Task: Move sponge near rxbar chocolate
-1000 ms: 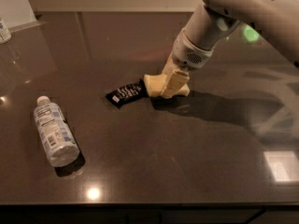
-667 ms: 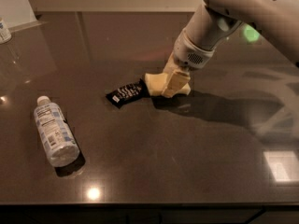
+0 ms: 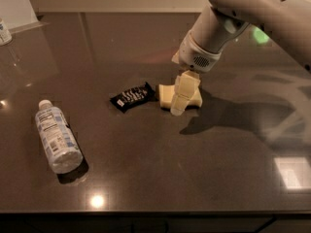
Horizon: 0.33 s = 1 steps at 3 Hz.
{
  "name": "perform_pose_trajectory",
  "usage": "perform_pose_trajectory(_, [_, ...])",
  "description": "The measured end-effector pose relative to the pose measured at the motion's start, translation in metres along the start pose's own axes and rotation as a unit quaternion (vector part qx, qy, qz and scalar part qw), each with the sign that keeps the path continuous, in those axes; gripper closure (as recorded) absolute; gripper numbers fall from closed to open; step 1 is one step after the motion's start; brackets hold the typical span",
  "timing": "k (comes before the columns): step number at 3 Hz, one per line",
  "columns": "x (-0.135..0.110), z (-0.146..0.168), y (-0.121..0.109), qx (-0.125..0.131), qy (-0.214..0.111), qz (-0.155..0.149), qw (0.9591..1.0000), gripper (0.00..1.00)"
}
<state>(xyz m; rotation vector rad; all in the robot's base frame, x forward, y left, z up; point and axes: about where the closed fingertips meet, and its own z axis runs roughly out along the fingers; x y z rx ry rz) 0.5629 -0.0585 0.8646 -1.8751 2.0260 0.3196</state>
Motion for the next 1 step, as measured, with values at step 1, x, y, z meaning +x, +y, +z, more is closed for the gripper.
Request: perform_pose_trajectory(1, [0.0000,0.0001,0.0000,0.000,0.000,0.000,1.0000,0.00])
